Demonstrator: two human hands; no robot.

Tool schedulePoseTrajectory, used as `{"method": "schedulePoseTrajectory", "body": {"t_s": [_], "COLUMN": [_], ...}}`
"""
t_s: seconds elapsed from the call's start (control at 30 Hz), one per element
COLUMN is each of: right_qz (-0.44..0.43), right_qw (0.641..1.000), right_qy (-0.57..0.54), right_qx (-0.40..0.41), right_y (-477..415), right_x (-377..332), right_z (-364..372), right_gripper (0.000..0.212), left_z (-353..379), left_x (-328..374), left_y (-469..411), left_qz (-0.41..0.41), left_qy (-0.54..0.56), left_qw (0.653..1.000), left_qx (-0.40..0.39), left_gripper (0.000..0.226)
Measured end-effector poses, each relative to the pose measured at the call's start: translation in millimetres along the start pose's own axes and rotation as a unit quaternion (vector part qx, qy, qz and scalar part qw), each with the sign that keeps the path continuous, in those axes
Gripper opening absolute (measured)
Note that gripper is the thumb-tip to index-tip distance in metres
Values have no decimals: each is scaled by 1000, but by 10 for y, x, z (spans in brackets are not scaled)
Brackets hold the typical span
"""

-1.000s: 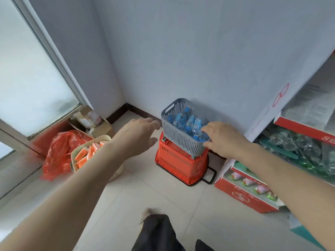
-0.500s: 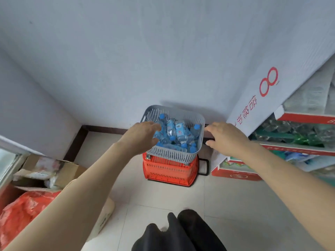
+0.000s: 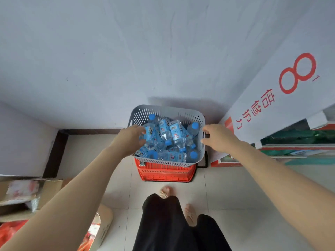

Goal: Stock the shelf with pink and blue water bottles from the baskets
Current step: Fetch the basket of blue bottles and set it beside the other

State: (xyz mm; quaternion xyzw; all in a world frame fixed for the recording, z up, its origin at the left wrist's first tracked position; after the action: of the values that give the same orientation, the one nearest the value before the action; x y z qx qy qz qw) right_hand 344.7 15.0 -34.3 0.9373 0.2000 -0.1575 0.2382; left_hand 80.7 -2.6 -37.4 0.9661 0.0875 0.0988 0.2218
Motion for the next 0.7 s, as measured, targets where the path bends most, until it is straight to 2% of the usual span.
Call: {"method": "schedulePoseTrajectory", "body": {"t_s": [0.17,0.37,0.4,0.5,0.6,0.7], "right_qz": [93,215,233,277,298,305], "right_qw": [988,943,934,912,897,894], "right_qy": [-119,-229,-245,-275,-305,-305], "right_qx": [43,110,120,127,120,123], "right_y": [-401,-654,-676,-732,-807,-880], "right_x": [347,723,773,856,897,935], "right_z": [392,779,823,943,1059,1095], "right_gripper": [47,35,38,52,45,41], "left_z": [221,502,535,635,747,776], "left_x": [-290,-673,-741,-880,-879,-841], "left_y": [-672,-1224,-1273,-1371,-1474,-1564], "left_qz": [-57,-173,-197,-262,-280,-279], "left_qy": [110,226,241,259,247,209], "left_qw": [992,959,950,929,928,937], "left_qx": [-19,-1,10,20,-13,-8], "left_gripper": [30,41,42,49,55,53]}}
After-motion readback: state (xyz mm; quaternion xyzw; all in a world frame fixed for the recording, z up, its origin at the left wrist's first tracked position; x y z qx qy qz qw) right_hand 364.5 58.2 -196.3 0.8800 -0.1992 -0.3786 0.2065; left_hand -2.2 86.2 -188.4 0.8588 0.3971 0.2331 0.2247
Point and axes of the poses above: each hand's wrist, its own y-axis away from the middle knuckle, its own z-axis out of the palm, x = y × z, the point moved 7 cm from there along -y, towards the middle knuckle, and after that the axes turned 15 degrees about -z, right-handed, at the moved point
